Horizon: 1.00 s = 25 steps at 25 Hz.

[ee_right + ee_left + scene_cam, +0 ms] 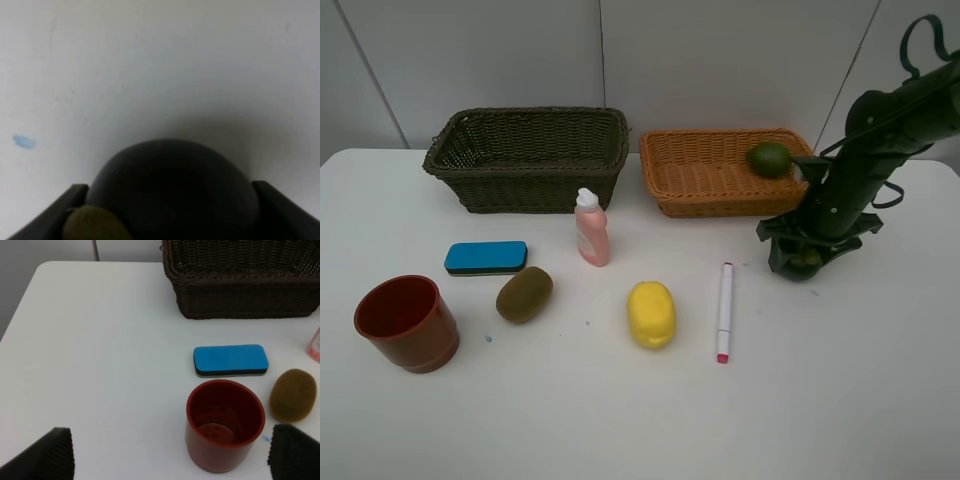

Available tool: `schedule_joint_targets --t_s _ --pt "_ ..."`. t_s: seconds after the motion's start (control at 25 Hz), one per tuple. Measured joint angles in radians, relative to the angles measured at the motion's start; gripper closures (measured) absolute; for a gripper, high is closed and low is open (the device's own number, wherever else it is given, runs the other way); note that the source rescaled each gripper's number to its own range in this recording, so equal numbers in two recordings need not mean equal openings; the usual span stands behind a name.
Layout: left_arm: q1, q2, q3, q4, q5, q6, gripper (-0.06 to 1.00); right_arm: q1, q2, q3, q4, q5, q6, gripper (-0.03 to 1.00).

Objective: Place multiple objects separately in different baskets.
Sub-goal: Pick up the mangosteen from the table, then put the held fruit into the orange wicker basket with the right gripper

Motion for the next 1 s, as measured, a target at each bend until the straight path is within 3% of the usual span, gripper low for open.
schedule_joint_targets --t_s 0.44,0.88,1.0 --pt "0.0 0.0 0.0 0.0 0.0 0.0 -0.05 0.0 -0.013 0.0 0.001 0.022 0.0 0.34" --pt "0.0 0.0 0.0 0.0 0.0 0.0 -0.05 0.0 -0.145 -0.274 -0.001 0.321 0.0 0.34" --pt "0.0 0.0 0.0 0.0 0.0 0.0 -0.05 0.0 -0.148 -0.362 -0.004 0.362 0.0 0.34"
